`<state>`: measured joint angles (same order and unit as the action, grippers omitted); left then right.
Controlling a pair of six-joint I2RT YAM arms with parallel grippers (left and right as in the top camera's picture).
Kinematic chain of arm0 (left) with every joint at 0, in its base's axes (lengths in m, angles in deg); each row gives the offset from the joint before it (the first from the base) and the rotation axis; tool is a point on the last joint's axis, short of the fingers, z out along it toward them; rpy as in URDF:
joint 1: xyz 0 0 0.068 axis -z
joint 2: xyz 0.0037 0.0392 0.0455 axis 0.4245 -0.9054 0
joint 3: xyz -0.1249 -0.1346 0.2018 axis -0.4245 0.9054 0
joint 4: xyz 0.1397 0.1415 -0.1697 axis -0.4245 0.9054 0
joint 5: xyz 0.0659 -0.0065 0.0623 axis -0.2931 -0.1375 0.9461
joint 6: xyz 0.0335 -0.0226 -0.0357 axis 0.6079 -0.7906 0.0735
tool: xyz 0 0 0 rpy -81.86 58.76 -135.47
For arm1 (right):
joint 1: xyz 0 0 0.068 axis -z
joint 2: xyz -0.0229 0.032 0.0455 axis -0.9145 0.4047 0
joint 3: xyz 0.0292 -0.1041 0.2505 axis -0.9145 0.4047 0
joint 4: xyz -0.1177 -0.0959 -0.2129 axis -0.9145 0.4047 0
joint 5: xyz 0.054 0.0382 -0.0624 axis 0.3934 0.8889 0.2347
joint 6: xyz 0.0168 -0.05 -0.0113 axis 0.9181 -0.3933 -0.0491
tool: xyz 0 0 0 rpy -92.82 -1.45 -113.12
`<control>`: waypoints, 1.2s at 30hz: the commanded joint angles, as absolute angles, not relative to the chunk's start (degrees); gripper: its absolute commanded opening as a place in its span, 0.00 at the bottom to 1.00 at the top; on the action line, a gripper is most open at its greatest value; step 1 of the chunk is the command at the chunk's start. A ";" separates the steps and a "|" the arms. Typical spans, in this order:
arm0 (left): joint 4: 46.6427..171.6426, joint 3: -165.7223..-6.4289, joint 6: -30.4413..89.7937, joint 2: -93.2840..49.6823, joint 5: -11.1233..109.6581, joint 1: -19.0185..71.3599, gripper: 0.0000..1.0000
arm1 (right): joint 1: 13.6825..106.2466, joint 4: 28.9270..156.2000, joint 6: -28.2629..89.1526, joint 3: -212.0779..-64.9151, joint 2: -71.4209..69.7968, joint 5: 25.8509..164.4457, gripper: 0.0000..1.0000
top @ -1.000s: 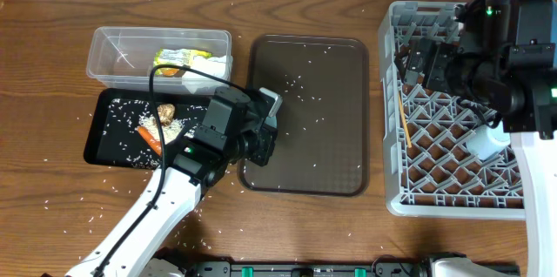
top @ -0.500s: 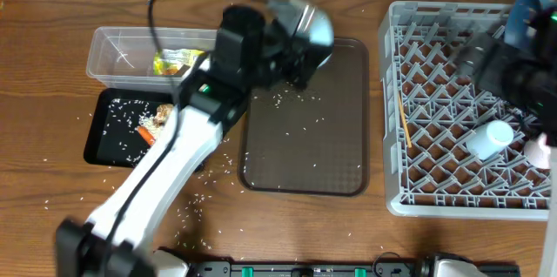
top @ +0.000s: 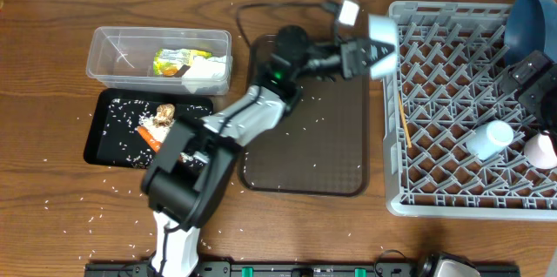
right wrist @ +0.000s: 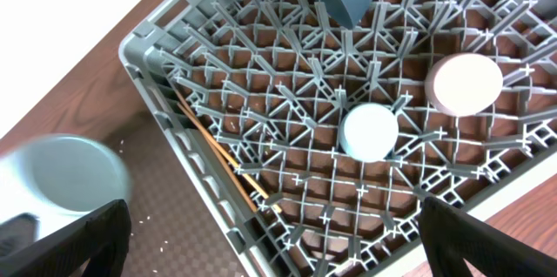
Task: Sort waste into correct bins and load items into the dishwasher rack
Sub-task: 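Hand the bowl from the left gripper to the right gripper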
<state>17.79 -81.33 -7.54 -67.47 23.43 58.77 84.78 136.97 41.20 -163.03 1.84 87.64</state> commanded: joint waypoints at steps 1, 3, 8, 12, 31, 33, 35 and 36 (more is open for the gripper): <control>16.66 -81.88 -12.17 -68.63 24.50 61.96 0.06 | 85.24 137.60 42.49 -163.77 1.93 87.33 0.99; 16.68 -81.88 -11.91 -68.91 26.06 64.08 0.06 | 85.24 138.01 42.49 -163.77 1.93 87.31 0.99; 16.87 -81.88 -6.68 -69.07 29.53 68.69 0.06 | 85.22 139.15 42.49 -163.77 1.93 87.36 0.99; 16.94 -81.88 -6.60 -70.66 32.35 70.75 0.07 | 85.22 140.27 42.47 -163.75 1.93 87.36 0.99; 12.07 -81.88 -13.07 -75.75 33.79 69.63 0.06 | 85.22 142.34 42.44 -163.75 1.93 87.55 0.99; 13.09 -81.88 -13.07 -75.75 33.40 68.69 0.07 | 85.22 142.32 42.44 -163.75 1.93 87.53 0.99; 15.34 -81.88 -13.07 -75.75 33.09 67.73 0.07 | 85.24 142.32 42.42 -163.75 1.93 87.51 0.99; 16.70 -81.88 -13.07 -75.75 32.94 67.21 0.07 | 85.24 142.30 42.42 -163.75 1.93 87.51 0.99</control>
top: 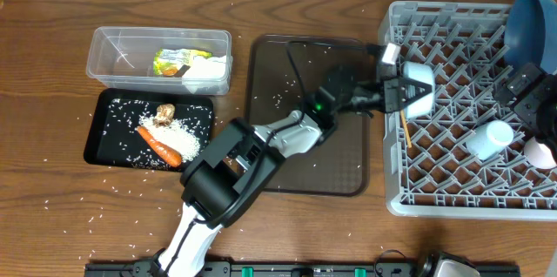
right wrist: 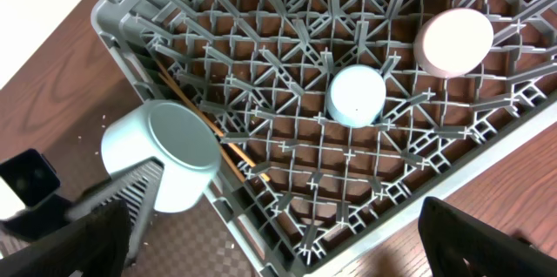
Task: Sort waste into correct bins and load items into the dishwasher rack
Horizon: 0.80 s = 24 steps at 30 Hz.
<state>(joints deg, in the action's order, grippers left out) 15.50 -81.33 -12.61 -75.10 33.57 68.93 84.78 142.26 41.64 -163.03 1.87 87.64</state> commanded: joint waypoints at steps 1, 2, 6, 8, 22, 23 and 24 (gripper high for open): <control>18.43 -81.86 -13.07 -75.75 32.94 66.66 0.08 | 85.24 142.28 42.42 -163.75 1.93 87.49 0.99; 19.98 -81.86 -13.07 -75.75 32.92 66.18 0.11 | 85.24 142.23 42.42 -163.75 1.93 87.42 0.99; 23.21 -81.86 -13.04 -75.75 31.87 64.78 0.34 | 85.24 142.01 42.40 -163.75 1.93 86.88 0.99; 23.30 -81.86 -13.04 -75.75 30.43 64.26 0.54 | 85.24 141.88 42.40 -163.75 1.93 86.88 0.99; 25.49 -81.86 -6.14 -75.75 26.03 61.39 0.98 | 85.24 141.25 42.20 -163.75 1.93 86.88 0.99; 26.80 -81.86 -5.02 -75.75 26.16 61.35 0.98 | 85.24 141.23 42.20 -163.75 1.93 86.88 0.99; 28.24 -81.86 -4.15 -75.75 26.38 61.22 0.98 | 85.24 141.23 42.20 -163.75 1.93 86.88 0.99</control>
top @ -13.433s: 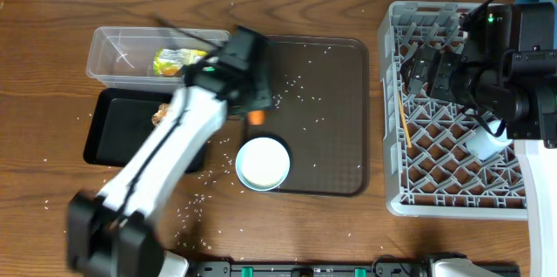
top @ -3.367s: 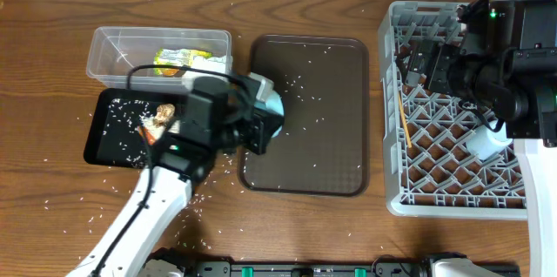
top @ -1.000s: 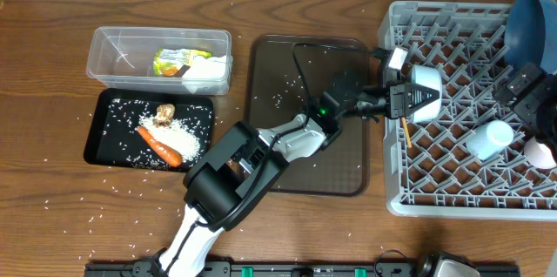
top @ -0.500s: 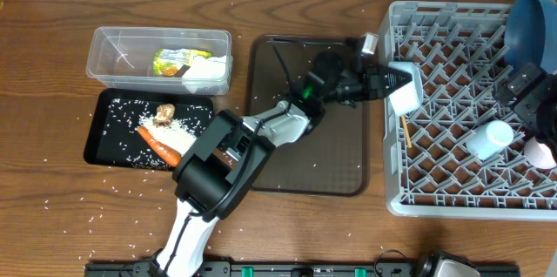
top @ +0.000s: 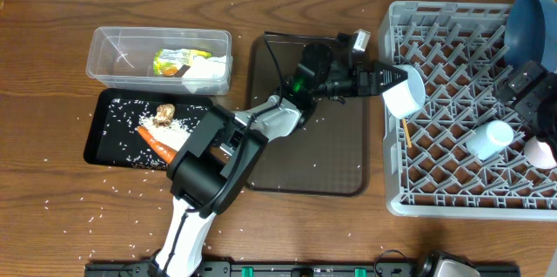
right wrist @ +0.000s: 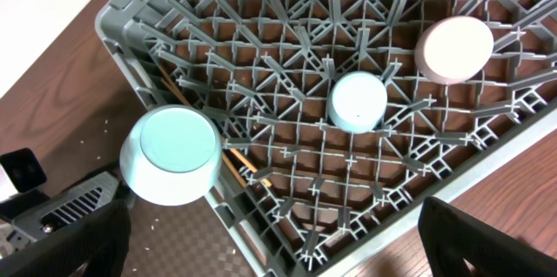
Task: Sort waste into correct bins and load items into the dishwasher rack
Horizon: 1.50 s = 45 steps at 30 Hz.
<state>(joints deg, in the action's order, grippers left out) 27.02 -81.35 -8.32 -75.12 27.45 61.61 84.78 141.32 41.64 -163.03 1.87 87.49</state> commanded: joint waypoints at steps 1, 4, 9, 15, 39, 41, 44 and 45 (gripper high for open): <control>29.83 -81.88 -3.27 -75.75 26.51 60.96 0.98 | 85.24 141.25 42.20 -163.75 1.93 86.88 0.99; 33.24 -81.88 -1.59 -75.75 26.41 59.93 0.98 | 85.24 141.25 41.96 -163.75 1.93 86.88 0.99; 33.57 -81.88 -1.61 -75.08 24.98 57.11 0.98 | 85.24 141.25 41.96 -163.75 1.93 86.88 0.99; 33.83 -81.88 -1.33 -72.08 23.28 52.78 0.98 | 85.24 141.21 41.96 -163.75 1.93 86.88 0.99; 113.18 -81.92 29.62 -20.57 70.10 29.13 0.98 | 79.93 133.73 24.61 -163.75 1.93 107.53 0.99; 116.93 -81.92 32.18 -16.59 70.08 25.59 0.98 | 78.05 133.16 22.03 -163.75 1.93 107.53 0.99; 121.20 -81.92 38.01 -10.99 70.08 21.57 0.98 | 74.75 132.46 19.54 -163.75 1.93 107.55 0.99; 122.20 -81.92 39.57 -9.27 70.08 20.65 0.98 | 73.31 132.35 19.01 -163.75 1.91 107.55 0.99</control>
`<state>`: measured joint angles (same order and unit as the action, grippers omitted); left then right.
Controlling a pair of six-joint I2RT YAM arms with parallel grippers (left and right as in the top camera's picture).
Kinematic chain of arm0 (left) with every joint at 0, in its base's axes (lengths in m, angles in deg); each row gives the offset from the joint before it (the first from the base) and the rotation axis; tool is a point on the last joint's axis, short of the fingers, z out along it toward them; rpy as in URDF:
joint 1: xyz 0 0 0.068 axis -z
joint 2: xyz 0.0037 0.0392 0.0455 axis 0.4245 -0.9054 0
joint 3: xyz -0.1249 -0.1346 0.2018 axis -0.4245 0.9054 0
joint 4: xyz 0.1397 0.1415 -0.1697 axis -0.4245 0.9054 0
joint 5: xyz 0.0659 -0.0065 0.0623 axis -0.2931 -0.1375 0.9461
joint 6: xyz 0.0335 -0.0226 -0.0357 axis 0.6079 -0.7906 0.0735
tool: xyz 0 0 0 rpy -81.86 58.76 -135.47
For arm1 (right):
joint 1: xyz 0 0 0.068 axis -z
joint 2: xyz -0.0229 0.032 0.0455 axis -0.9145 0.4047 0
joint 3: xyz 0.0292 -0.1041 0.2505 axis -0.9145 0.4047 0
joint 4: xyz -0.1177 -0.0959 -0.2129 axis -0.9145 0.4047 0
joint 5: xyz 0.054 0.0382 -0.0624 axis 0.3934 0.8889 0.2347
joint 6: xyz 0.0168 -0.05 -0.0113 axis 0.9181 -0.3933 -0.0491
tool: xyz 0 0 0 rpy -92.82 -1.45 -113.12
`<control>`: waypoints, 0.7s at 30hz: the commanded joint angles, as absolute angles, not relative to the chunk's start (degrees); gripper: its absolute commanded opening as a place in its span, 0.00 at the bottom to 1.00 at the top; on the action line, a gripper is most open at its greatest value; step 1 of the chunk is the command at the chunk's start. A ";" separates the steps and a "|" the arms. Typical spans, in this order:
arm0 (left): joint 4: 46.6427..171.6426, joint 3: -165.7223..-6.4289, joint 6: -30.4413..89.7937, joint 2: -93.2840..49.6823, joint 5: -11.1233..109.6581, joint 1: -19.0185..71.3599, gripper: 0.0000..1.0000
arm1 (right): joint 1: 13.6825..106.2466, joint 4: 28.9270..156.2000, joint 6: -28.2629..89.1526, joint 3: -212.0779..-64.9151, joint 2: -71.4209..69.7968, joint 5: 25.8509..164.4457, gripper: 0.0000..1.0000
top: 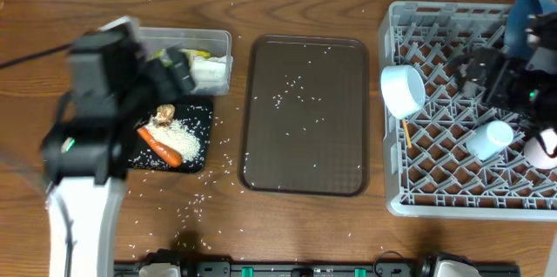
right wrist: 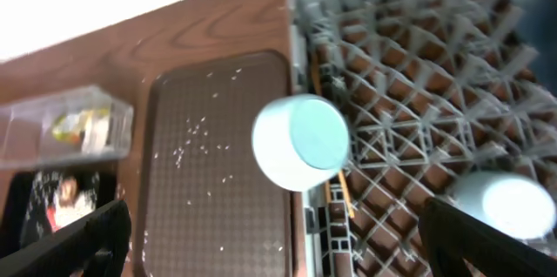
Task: Sort waste into correct bins and load items into the dishwasher rack
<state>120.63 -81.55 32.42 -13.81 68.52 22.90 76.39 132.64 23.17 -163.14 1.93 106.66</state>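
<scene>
A pale blue cup [top: 403, 91] lies on its side at the left edge of the grey dishwasher rack [top: 452, 199], with nothing holding it. The right wrist view shows this cup [right wrist: 300, 143] with its base turned toward the camera. My right gripper [right wrist: 278, 255] is open and empty, hanging over the rack [right wrist: 409, 68]; in the overhead view it [top: 478, 66] is right of the cup. My left gripper [top: 177, 71] is blurred at the far left, between the clear container [top: 218, 43] and the black tray [top: 200, 159]. That tray holds a carrot [top: 159, 144] and rice.
The rack also holds a dark blue bowl [top: 525, 9], a small white cup [top: 489, 138], a pink cup [top: 545, 148] and chopsticks [top: 405, 125]. A brown serving tray [top: 305, 172] speckled with rice lies mid-table. A wrapper sits in the clear container. Rice grains are scattered on the wood.
My left gripper was on the cup at the rack's left edge. It is now off the cup and back at the far left. My right arm has shifted left over the rack.
My left gripper held the pale blue cup over the brown tray's far right corner. Later it held the cup at the rack's left edge, first tilted, then mouth-out on the rim. Now the cup rests there alone and the left arm is withdrawn.
</scene>
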 commanded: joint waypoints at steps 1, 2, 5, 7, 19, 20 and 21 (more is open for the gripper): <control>123.03 -81.92 40.94 -7.65 70.10 19.95 0.98 | 72.04 132.35 18.71 -163.75 1.91 107.57 0.99; 123.86 -81.92 42.30 -5.90 70.12 19.32 0.98 | 70.44 132.40 18.49 -163.75 1.91 107.77 0.99; 125.63 -81.92 43.24 -1.99 70.14 18.40 0.98 | 65.75 132.62 17.05 -163.75 1.80 109.48 0.99; 126.42 -81.92 43.19 -0.13 70.10 18.29 0.98 | 62.29 132.66 16.17 -163.75 1.56 109.63 0.99; 128.39 -81.92 43.19 1.62 70.10 18.29 0.98 | 51.80 133.45 15.65 -163.75 -3.75 105.32 0.99; 128.72 -81.92 43.19 1.62 70.10 18.29 0.98 | 51.80 134.19 15.71 -163.75 -4.10 105.78 0.99; 128.89 -81.92 43.19 1.62 70.10 18.29 0.98 | 51.80 134.87 15.91 -163.75 -4.34 106.28 0.99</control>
<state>128.52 -81.55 42.21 1.68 69.62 18.58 52.48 134.04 16.89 -163.14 -3.34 106.55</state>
